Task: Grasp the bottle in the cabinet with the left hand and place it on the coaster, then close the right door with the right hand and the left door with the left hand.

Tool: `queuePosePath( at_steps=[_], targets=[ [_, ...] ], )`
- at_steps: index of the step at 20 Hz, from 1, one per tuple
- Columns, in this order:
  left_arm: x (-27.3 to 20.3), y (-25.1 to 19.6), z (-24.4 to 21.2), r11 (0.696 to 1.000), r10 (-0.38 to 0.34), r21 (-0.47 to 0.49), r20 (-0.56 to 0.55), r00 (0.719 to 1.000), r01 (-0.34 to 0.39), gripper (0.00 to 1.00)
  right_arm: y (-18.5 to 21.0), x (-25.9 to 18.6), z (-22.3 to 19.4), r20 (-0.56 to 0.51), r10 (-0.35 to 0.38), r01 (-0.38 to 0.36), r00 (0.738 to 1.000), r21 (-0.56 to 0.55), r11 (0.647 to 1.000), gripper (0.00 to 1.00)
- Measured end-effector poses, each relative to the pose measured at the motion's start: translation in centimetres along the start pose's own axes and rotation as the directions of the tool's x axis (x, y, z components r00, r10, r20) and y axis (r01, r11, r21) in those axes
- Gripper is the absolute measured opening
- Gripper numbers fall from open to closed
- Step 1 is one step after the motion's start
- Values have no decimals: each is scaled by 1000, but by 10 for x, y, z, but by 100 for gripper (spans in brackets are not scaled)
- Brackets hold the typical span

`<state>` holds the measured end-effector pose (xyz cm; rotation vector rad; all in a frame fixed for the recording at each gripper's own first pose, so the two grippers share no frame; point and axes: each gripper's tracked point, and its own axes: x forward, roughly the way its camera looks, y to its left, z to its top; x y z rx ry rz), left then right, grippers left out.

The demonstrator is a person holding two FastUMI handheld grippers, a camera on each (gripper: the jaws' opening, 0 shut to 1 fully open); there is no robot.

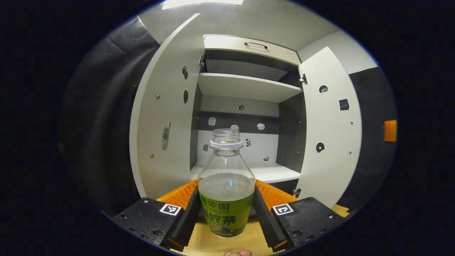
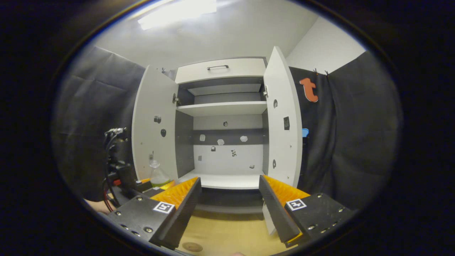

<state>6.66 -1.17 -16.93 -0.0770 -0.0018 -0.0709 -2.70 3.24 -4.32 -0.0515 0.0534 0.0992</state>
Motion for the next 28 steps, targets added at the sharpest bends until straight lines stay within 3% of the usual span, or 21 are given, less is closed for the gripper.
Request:
queuePosePath(
  at_steps=[3,7,10,13,21,27,28],
  targets=[
    [-29,-10,-69,999,-29,11,-121,992,31,80,-5,1,-3,-7,-11,11,1000,-10,1000,99],
    [-57,-18,-144,996,-74,29,-203,976,82,80,-12,12,-13,-31,-27,27,999,0,1000,99],
    [-69,-21,-194,993,-96,49,-232,968,110,80,-16,23,-20,-37,-39,40,999,22,999,99],
    [-71,-34,-227,987,-159,-4,-217,963,162,80,-17,31,-32,-32,-36,37,999,41,998,99],
    [-70,-42,-259,968,-210,89,-220,953,234,80,-29,37,-71,-136,-32,32,990,-4,999,99],
    [-68,-34,-264,973,-168,107,-264,950,202,86,-35,36,-82,-155,-34,21,987,-82,996,99],
    [-71,-34,-262,973,-164,112,-273,948,201,86,-33,34,-82,-148,-21,11,989,-69,998,94]
  ],
)
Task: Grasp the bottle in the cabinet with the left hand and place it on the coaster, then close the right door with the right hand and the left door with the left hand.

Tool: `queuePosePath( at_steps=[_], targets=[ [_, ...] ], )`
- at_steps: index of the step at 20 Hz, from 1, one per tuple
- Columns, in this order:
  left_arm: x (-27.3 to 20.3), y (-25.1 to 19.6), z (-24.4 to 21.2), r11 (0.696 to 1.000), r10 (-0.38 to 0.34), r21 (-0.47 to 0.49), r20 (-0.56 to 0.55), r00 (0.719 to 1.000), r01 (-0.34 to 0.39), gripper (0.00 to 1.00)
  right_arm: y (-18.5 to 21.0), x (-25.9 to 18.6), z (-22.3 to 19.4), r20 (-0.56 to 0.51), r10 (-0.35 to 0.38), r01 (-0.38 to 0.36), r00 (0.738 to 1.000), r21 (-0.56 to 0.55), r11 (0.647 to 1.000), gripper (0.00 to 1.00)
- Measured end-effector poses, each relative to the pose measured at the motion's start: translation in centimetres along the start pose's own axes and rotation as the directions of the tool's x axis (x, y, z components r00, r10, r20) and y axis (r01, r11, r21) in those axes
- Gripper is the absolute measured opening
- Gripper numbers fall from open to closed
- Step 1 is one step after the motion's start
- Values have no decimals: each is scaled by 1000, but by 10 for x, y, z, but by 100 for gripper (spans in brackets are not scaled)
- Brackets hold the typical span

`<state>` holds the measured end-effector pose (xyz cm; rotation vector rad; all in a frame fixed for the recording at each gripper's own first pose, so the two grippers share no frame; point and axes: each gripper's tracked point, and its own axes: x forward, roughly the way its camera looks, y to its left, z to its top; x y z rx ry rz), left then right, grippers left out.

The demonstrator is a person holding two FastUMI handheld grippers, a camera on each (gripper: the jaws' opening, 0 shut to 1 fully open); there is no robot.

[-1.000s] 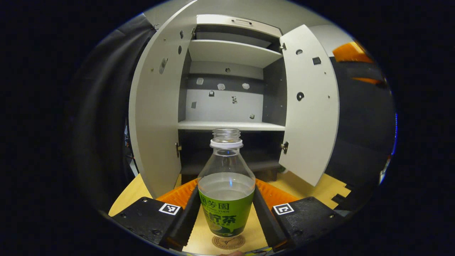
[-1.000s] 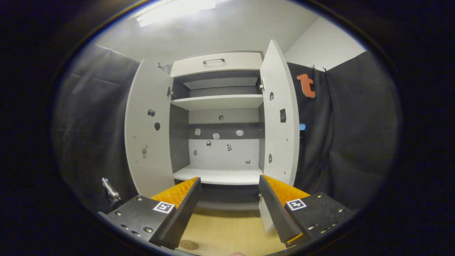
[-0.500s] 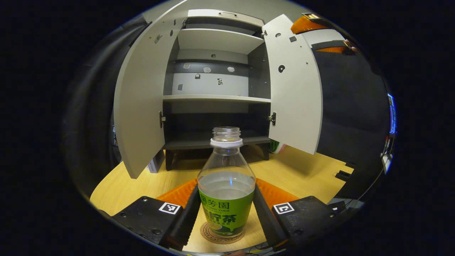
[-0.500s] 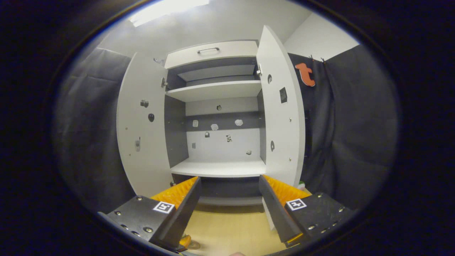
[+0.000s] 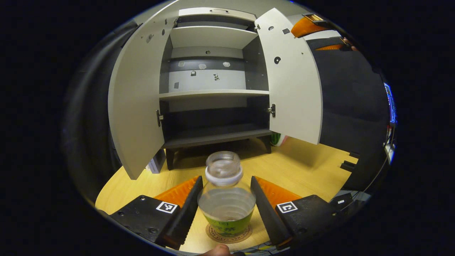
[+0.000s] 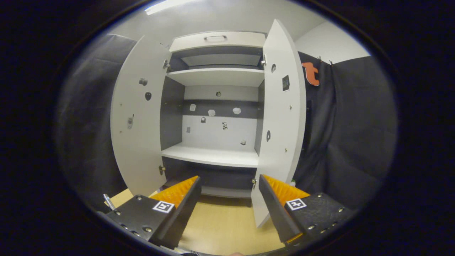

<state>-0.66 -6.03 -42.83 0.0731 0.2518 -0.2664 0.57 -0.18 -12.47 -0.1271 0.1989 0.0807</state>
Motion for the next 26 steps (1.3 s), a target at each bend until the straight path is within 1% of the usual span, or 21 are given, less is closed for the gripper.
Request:
queuePosePath(
  at_steps=[1,3,4,5,6,7,8,10,11,12,13,14,17,18,19,20,22,23,24,25,26],
  targets=[
    [-1,0,5,1000,2,5,0,1000,-2,87,1,-1,1,4,9,-9,1000,13,1000,99],
    [-7,-2,16,1000,2,21,4,1000,-2,87,0,-5,0,7,18,-19,1000,37,999,99],
    [-11,-2,23,1000,6,30,6,1000,-6,87,-1,-7,-2,9,27,-28,1000,50,998,94],
    [-16,-1,31,999,12,40,10,1000,-12,87,-2,-9,-3,15,33,-34,999,60,998,99],
    [-21,-1,42,999,20,47,15,1000,-20,87,-6,-11,-4,21,34,-35,999,68,997,98],
    [-27,0,52,998,33,60,19,999,-34,86,-9,-13,-4,32,36,-38,999,77,996,99],
    [-34,5,66,995,65,69,37,997,-68,86,-11,-16,-5,43,42,-46,998,90,995,99],
    [-46,7,88,992,97,77,42,994,-101,87,-17,-21,-9,61,54,-63,997,151,987,98],
    [-53,6,102,992,104,70,46,994,-107,89,-24,-23,-9,73,51,-64,996,189,980,94],
    [-60,4,116,992,108,64,49,993,-111,89,-31,-24,-12,78,38,-55,996,226,973,94],
    [-67,2,135,992,109,62,64,992,-113,89,-40,-24,-14,73,15,-33,997,254,967,98],
    [-72,1,159,991,108,64,94,990,-114,89,-51,-25,-15,69,-11,-8,998,274,962,98],
    [-81,1,222,990,100,82,168,981,-115,89,-76,-30,-12,68,-72,51,995,268,962,99],
    [-81,1,238,990,103,76,177,979,-118,89,-84,-32,-10,76,-87,65,993,256,964,99],
    [-81,0,254,992,106,54,178,978,-117,92,-88,-34,-5,96,-90,65,991,243,968,99],
    [-80,-2,269,994,101,20,182,978,-107,89,-92,-36,1,115,-92,63,989,230,971,99],
    [-82,-5,302,996,82,-48,200,976,-74,89,-108,-36,6,132,-109,80,985,209,975,98],
    [-85,-3,317,995,78,-76,207,975,-64,89,-118,-37,9,131,-124,96,984,206,974,94],
    [-88,-2,332,994,69,-97,220,973,-49,89,-127,-38,12,131,-143,113,981,207,972,99],
    [-90,1,345,993,66,-114,224,972,-41,89,-136,-39,16,133,-157,126,979,212,969,94],
    [-92,3,355,991,60,-128,231,971,-30,89,-145,-40,21,137,-171,139,976,214,967,99]
  ],
)
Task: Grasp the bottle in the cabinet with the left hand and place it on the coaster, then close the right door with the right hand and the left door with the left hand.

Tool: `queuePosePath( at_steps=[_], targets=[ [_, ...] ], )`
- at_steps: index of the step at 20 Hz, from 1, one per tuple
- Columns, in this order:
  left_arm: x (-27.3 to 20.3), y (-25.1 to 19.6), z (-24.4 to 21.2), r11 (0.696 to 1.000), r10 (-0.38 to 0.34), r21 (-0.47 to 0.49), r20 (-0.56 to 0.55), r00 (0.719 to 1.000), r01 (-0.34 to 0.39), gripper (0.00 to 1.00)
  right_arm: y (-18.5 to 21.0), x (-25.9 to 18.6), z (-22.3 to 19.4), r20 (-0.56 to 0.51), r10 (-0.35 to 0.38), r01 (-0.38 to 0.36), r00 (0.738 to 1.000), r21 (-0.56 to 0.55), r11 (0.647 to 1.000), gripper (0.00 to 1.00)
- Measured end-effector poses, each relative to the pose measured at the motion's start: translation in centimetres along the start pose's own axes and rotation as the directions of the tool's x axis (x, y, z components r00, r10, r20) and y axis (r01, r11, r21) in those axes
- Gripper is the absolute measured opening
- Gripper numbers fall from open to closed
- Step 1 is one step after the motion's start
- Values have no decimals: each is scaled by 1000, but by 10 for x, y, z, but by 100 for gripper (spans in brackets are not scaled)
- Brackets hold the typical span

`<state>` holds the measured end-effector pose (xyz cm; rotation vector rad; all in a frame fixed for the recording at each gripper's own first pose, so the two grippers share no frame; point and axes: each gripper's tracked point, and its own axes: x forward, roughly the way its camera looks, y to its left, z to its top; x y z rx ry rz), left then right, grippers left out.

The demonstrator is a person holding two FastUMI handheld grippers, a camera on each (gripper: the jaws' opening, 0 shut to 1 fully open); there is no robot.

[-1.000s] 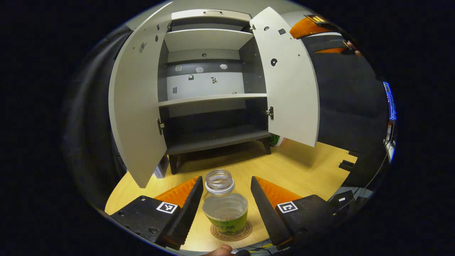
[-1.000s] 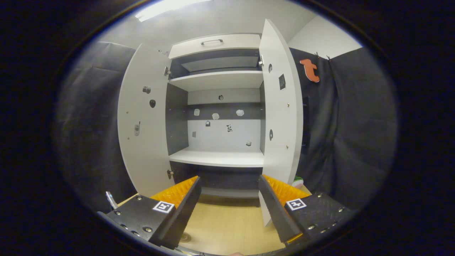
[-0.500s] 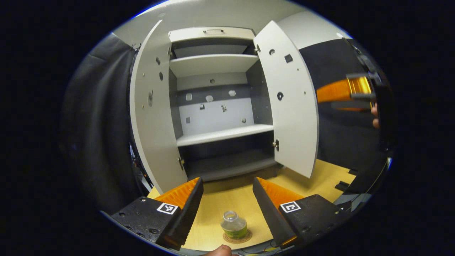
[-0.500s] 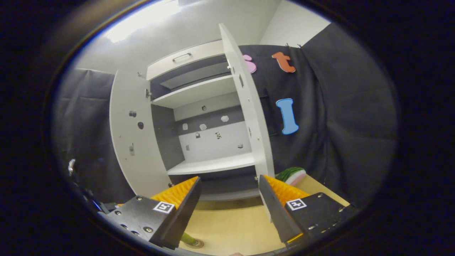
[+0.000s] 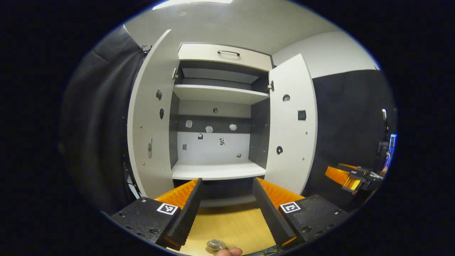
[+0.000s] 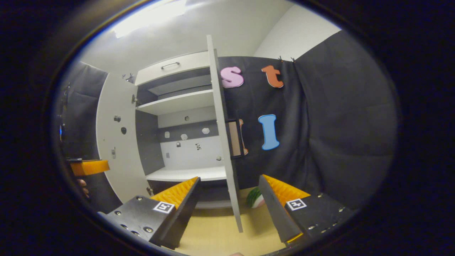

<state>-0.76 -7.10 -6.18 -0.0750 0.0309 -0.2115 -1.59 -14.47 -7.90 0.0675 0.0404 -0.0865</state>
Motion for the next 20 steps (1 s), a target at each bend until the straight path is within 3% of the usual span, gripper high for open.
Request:
queuePosePath(
  at_steps=[5,15,18,20],
  targets=[
    [3,22,22,999,23,-49,-25,999,-24,88,-30,17,41,59,-20,24,998,-57,998,98],
    [-19,82,31,994,110,23,45,993,-111,89,-112,96,91,88,-95,101,992,-66,993,98],
    [-36,93,26,993,120,3,32,992,-120,89,-123,115,90,55,-90,94,994,-78,993,98],
    [-48,103,23,990,140,-12,29,990,-140,89,-118,127,88,25,-40,42,999,-74,996,98]
  ],
)
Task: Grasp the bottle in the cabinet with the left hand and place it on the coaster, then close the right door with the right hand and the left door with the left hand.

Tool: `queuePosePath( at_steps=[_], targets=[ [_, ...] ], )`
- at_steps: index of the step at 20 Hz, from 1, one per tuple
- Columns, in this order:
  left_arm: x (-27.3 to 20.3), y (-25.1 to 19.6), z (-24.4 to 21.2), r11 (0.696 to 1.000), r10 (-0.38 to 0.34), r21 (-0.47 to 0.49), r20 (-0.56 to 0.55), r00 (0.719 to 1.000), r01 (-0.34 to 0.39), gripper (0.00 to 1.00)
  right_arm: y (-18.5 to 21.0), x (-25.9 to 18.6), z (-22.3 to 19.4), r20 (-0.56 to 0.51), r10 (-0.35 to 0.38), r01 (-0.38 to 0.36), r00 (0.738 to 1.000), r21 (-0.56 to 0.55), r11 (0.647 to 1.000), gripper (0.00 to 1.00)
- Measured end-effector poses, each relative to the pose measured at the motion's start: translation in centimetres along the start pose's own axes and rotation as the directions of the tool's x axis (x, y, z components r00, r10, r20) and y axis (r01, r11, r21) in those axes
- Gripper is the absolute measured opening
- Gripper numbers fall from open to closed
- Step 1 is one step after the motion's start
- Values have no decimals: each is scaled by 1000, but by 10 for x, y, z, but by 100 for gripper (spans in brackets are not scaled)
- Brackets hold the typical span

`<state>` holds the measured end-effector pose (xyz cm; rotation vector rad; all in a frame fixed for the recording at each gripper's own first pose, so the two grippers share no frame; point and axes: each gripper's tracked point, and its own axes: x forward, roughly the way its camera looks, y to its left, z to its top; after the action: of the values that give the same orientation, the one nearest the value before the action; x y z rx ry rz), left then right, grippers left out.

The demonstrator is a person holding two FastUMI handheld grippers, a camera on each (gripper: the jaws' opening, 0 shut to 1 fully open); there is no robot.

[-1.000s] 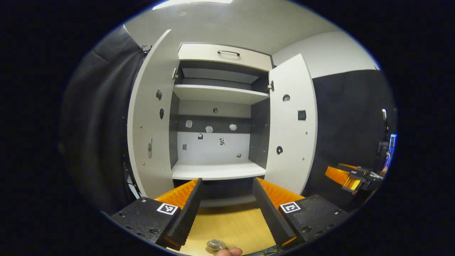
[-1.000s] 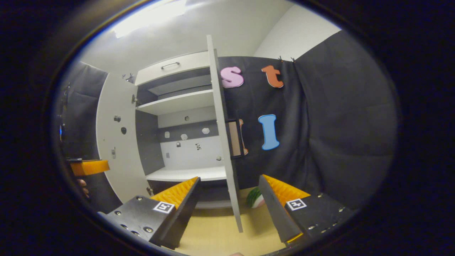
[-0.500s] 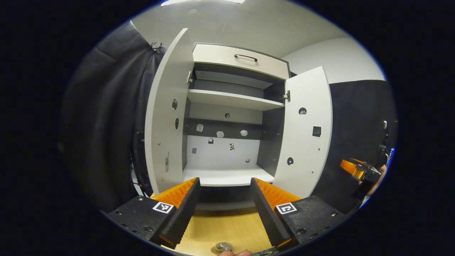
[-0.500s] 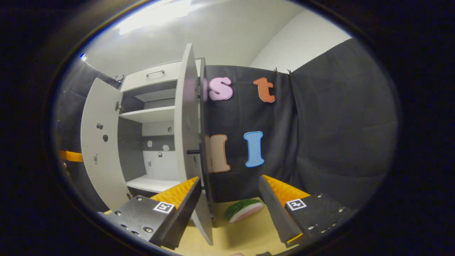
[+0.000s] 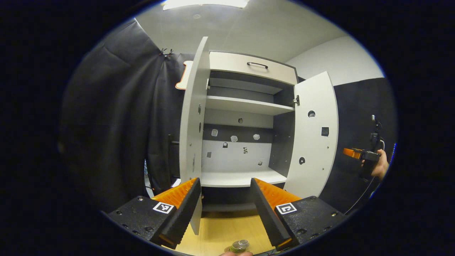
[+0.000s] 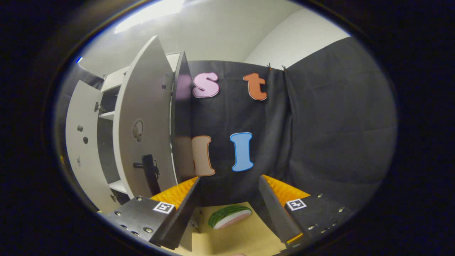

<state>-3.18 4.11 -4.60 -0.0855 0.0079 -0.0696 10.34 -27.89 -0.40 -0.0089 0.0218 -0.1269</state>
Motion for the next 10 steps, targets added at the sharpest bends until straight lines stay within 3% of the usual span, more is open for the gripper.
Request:
queuePosePath(
  at_steps=[4,7,8,9,10],
  targets=[
    [-30,31,-15,998,62,5,-21,998,-62,89,15,26,-7,-40,7,-5,999,55,998,100],
    [-46,51,-24,994,96,52,-29,995,-95,89,75,24,-26,-111,125,-113,986,110,988,98],
    [-50,56,-26,993,105,62,-32,994,-103,89,79,15,-23,-94,106,-97,990,96,991,98],
    [-55,58,-27,992,108,64,-30,994,-106,89,83,19,-22,-83,101,-96,991,61,994,85],
    [-57,59,-26,992,112,58,-30,993,-110,89,85,19,-19,-66,85,-82,994,39,996,84]
  ],
)
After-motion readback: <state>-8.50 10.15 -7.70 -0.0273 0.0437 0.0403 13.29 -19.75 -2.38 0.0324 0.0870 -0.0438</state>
